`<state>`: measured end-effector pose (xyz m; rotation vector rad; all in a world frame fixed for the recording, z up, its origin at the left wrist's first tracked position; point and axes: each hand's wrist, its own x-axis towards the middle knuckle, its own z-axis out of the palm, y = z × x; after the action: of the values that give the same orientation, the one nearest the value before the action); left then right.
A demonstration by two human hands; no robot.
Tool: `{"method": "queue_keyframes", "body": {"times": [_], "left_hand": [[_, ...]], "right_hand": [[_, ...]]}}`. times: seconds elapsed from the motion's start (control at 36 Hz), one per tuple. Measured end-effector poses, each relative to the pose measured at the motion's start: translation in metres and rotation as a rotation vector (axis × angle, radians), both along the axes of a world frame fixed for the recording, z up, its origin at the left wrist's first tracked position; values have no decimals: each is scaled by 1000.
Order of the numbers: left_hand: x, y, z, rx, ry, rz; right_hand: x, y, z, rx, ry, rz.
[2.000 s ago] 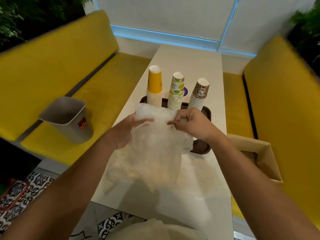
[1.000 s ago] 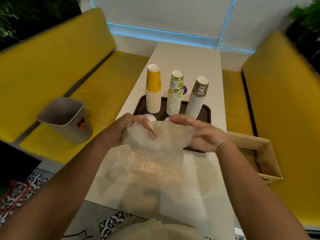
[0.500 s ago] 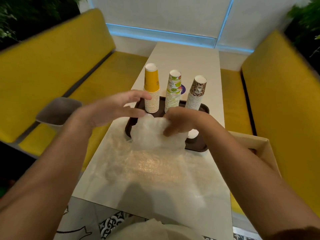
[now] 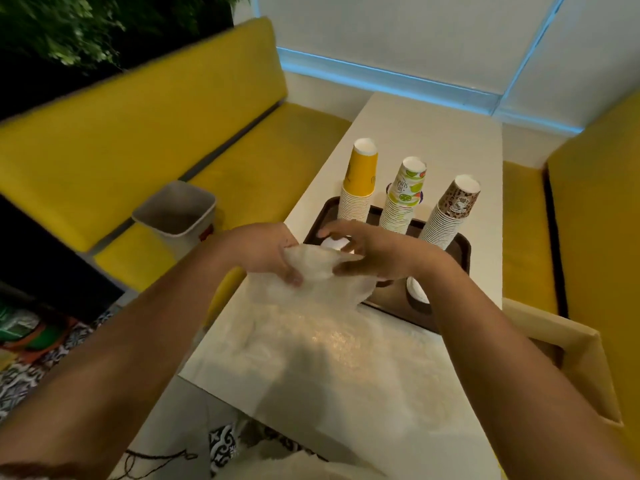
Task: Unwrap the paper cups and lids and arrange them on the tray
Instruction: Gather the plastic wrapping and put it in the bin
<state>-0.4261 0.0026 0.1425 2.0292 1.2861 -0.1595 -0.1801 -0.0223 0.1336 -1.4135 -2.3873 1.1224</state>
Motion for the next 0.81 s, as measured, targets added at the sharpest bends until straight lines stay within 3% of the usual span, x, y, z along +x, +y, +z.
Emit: {"method": "queue_keyframes", "body": {"times": [0.06,0.17,0.28,0.42,0.5,0.69,0.81], "left_hand": [[-17,11,1,-9,-5,20],[-45,40,-2,13,8,14],[-101,76,-4,-14,-5,29],[-181,125,-17,-47,-40,89],[-219,152,-38,-64,-123,156],[-304,198,-94,-112,-730,605],[-326,220,-134,64,-793,788]], "right_hand": [[-16,10,12,-12,54,97],[-80,40,25,-88,-191,286],[-132,89,16,44,-327,242],[-166,141,-7,101,-71,132],[-204,169,-30,136,-42,33],[-276,237,-85,17,110,-228],[-319,269,-120,-61,198,-346]]}}
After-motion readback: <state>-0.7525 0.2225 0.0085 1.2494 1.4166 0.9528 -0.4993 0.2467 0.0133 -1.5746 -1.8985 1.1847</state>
